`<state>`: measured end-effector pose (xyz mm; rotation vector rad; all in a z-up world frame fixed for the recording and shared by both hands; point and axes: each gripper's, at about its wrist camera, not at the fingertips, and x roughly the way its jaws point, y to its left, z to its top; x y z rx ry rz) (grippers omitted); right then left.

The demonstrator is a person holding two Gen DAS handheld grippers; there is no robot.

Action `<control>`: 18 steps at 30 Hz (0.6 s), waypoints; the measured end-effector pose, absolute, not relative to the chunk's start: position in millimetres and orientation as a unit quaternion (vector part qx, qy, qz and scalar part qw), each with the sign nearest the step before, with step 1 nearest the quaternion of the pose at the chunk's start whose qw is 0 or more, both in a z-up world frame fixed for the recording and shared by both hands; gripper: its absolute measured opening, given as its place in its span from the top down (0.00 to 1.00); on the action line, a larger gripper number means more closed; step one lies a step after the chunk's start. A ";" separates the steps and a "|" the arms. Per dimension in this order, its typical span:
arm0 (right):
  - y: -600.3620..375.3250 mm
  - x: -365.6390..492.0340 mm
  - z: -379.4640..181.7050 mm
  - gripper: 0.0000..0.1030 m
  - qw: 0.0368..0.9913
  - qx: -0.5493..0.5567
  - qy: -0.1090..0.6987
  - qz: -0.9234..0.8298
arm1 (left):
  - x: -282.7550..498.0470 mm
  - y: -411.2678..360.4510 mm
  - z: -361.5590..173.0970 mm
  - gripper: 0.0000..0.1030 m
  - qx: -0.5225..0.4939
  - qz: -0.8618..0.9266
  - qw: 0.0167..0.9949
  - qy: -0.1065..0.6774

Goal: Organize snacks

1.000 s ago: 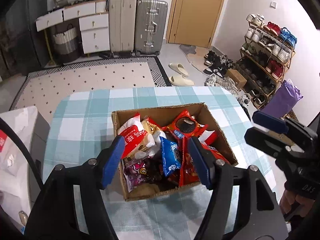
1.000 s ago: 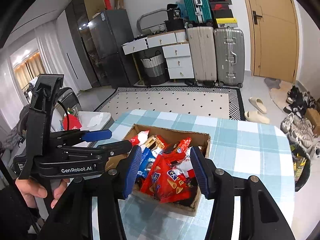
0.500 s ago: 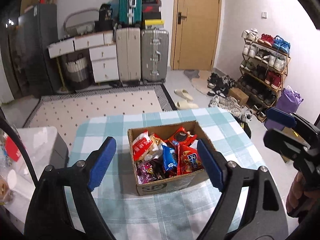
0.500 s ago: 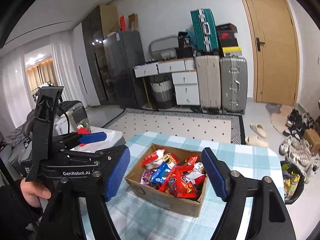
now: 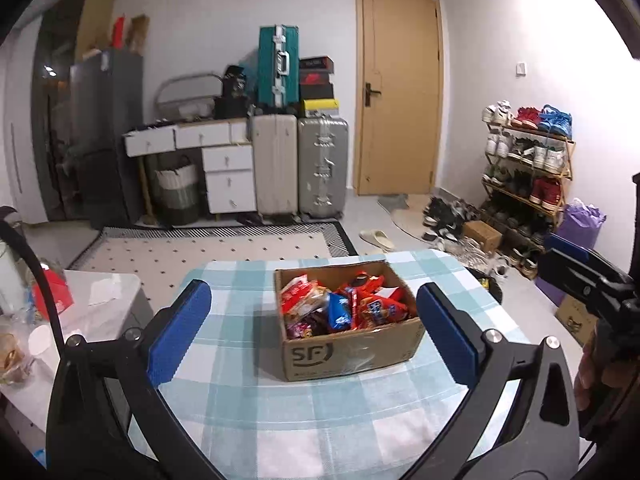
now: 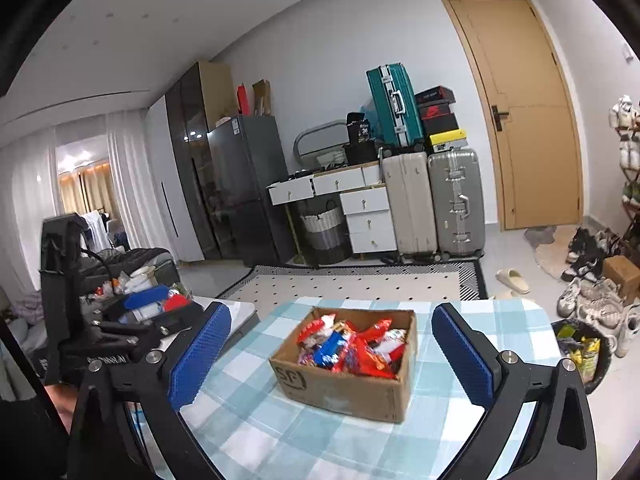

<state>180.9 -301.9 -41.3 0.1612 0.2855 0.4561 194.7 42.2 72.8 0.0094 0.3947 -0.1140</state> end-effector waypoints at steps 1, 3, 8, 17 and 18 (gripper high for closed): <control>-301.4 174.9 -46.0 0.01 0.964 0.074 0.137 0.216 | 188.0 44.0 68.5 0.00 0.004 -0.051 0.980 0.191; -301.7 159.6 -56.7 0.01 0.969 0.060 0.126 0.203 | 177.0 45.6 53.9 0.00 0.011 -0.040 0.982 0.185; -298.8 126.4 -89.3 0.01 0.980 0.022 0.098 0.171 | 149.9 57.5 9.0 0.00 0.023 -0.029 0.986 0.160; -298.2 96.4 -147.1 0.01 0.983 0.019 0.090 0.160 | 142.7 82.2 -27.8 0.00 -0.006 -0.003 0.988 0.155; -298.7 94.7 -153.5 0.01 0.983 0.020 0.091 0.160 | 143.5 82.6 -29.7 0.00 -0.005 -0.003 0.988 0.155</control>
